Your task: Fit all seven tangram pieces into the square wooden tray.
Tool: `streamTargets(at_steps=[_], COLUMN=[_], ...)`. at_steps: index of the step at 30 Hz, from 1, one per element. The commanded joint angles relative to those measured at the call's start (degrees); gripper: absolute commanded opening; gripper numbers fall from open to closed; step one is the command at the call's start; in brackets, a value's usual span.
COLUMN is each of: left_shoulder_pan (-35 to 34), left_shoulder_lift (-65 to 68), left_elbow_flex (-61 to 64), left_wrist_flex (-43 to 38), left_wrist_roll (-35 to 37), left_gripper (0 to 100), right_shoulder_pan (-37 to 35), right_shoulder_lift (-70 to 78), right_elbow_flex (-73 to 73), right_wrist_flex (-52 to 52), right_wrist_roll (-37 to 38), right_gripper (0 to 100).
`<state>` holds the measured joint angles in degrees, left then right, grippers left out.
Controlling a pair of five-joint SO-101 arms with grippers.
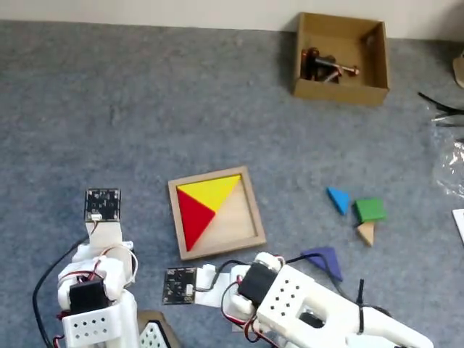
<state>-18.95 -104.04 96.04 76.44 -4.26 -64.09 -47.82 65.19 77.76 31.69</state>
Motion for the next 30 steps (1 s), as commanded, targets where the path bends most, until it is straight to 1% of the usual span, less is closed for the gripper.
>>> streamTargets(at_steps=[1,4,7,12,16,22,30], left_shoulder_pan=[-0.7,-0.7,-0.7,-0.7,-0.7,-0.7,-0.7], left_shoulder_lift=[-0.3,-0.3,-0.3,-0.3,-0.3,-0.3,-0.3], left_elbow_flex=[1.1,1.1,1.1,1.1,1.1,1.1,1.1], left_wrist_flex=[0.3,0.3,0.3,0.3,0.3,0.3,0.3], left_wrist_roll=[0.5,0.5,0.5,0.5,0.5,0.5,0.5], left_gripper=[1,1,1,1,1,1,1], right_shoulder_pan=[-0.7,-0.7,-0.7,-2.5,-5.2,-5.3,-5.1], right_shoulder_lift=[-0.7,-0.7,-1.1,-1.2,-1.2,-1.0,-0.7], right_elbow_flex=[-0.1,0.5,4.6,7.5,7.9,8.0,12.1], right_wrist_flex=[-1.0,-2.5,-7.3,-10.6,-13.2,-14.9,-20.9], right_wrist_roll=[0.2,0.2,0.1,-4.3,-4.6,-4.7,-4.7], right_gripper=[0.7,0.7,0.7,0.7,0.7,0.7,0.7])
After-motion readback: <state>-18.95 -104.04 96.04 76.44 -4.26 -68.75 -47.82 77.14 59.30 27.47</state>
